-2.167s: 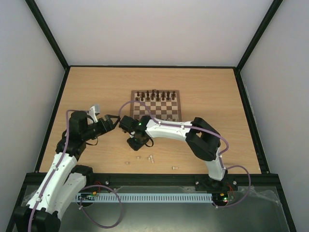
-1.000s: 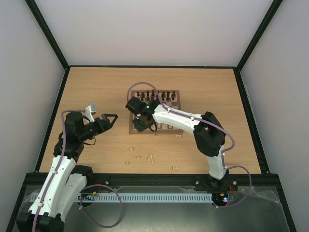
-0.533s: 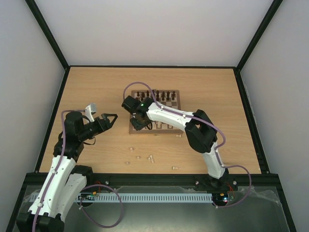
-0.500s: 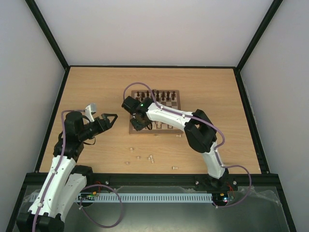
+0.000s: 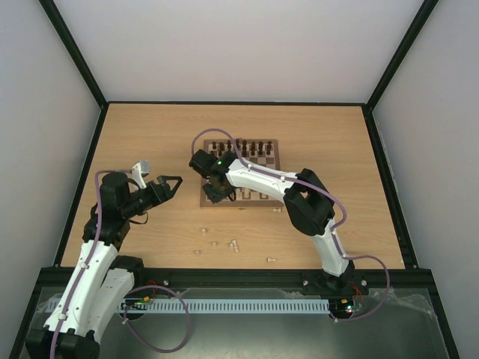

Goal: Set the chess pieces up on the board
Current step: Place the chess piece on the chessboard.

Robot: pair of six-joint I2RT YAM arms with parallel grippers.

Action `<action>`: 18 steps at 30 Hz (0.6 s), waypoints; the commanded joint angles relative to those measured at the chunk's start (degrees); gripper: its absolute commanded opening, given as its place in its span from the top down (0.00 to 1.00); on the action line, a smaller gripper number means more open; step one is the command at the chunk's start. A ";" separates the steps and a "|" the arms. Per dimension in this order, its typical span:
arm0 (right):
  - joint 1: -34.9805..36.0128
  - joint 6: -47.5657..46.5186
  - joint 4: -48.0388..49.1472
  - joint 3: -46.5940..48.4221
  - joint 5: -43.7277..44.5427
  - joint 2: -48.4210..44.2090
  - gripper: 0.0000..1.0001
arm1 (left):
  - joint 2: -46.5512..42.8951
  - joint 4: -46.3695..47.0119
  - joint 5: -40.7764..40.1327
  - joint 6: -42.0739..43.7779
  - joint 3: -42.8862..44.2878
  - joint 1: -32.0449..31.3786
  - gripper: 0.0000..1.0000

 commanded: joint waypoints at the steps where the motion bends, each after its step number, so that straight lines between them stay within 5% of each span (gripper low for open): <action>1: -0.27 -0.59 -3.02 0.38 0.05 1.15 0.86 | 0.14 0.00 0.37 0.52 0.97 0.44 0.20; 18: -0.51 -0.81 -2.11 0.28 -0.43 1.43 0.78 | 0.07 0.17 0.47 0.45 0.99 0.44 0.20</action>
